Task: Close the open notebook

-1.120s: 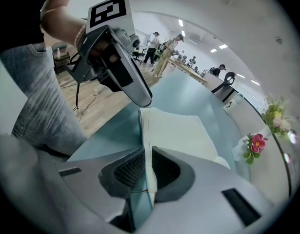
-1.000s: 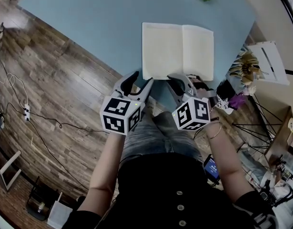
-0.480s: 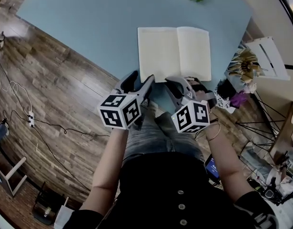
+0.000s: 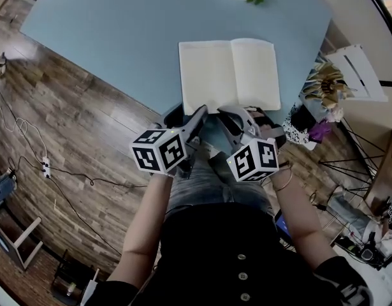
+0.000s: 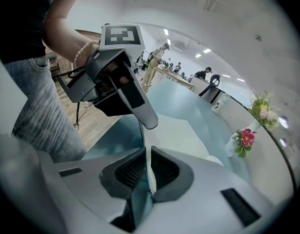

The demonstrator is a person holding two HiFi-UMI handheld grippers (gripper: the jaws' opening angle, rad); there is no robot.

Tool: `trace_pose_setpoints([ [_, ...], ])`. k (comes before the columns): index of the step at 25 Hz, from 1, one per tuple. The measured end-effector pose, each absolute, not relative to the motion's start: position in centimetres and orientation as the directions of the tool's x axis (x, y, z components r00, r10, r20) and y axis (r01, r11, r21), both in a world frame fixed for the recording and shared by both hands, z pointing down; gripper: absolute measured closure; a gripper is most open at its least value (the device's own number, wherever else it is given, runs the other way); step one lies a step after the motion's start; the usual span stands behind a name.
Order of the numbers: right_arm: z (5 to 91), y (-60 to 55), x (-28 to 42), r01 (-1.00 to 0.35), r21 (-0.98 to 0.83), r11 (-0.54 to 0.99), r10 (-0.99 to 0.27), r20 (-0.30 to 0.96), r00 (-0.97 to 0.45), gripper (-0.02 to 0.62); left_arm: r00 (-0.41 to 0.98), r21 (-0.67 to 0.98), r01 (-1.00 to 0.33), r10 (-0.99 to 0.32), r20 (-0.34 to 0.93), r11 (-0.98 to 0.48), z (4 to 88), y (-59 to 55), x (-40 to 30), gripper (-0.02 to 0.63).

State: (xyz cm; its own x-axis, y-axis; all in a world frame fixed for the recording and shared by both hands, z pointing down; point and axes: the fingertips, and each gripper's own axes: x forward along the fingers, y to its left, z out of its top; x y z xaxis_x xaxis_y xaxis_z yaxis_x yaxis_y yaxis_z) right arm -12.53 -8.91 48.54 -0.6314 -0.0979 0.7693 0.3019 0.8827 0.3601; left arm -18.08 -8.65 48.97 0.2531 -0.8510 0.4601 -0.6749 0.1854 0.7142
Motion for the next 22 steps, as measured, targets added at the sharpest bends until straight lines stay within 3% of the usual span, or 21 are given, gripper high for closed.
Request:
trace_pose_setpoints([
  [14, 48.3, -8.6, -13.5, 0.205, 0.298, 0.932, -0.096, 0.750, -0.654, 0.551, 0.344, 0.715, -0.698, -0.857, 0.384, 0.040, 46.4, -9.0, -18.7, 0.495],
  [22, 48.3, -9.1, -13.8, 0.131, 0.272, 0.953, -0.124, 0.749, -0.651, 0.518, 0.396, 0.697, -0.717, -0.836, 0.381, -0.021, 45.5, -9.7, -18.6, 0.527],
])
